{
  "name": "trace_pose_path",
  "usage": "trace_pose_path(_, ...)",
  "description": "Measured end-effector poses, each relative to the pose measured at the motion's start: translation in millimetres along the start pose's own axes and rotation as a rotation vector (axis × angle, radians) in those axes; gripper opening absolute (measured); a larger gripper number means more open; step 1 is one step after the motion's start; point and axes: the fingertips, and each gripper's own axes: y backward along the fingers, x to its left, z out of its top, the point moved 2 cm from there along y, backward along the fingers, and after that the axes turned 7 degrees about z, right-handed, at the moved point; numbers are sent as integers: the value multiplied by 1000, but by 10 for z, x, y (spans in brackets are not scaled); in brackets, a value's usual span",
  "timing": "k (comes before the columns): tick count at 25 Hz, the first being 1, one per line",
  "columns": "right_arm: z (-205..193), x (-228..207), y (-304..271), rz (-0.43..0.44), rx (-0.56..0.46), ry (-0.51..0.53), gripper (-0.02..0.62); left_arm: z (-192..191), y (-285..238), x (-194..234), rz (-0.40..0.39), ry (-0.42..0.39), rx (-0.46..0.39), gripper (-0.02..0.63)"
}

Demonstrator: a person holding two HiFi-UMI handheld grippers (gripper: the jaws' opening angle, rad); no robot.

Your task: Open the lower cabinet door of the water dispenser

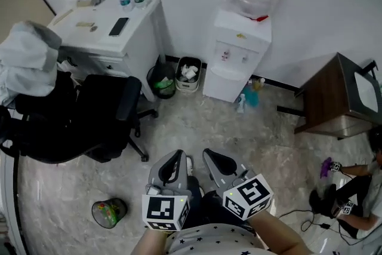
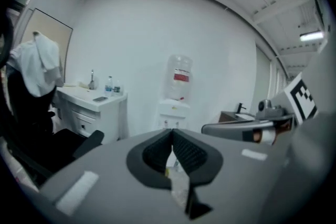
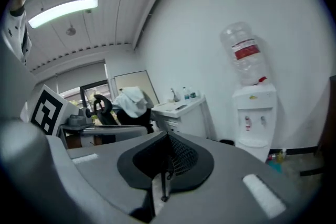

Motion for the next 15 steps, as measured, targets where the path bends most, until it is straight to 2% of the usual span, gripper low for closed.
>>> trace_pose_path(4,-73,-711,16,-176,5,-64,-2,-35,-699,-284,-131,-55,48,6)
trace_pose_path(8,-155,-1425,-105,-334,32,-135,-2,-157,-1422,-433,-251,-52,141,6)
trace_pose_path(11,-226,-1933,-324,-407,48,-160,-2,-290,-2032,-468,-310,-61,205,6)
trace_pose_path(15,-476,-2742,-627,-488,69,-173,-2,-567,-2890,-592,-351,-141,245,6)
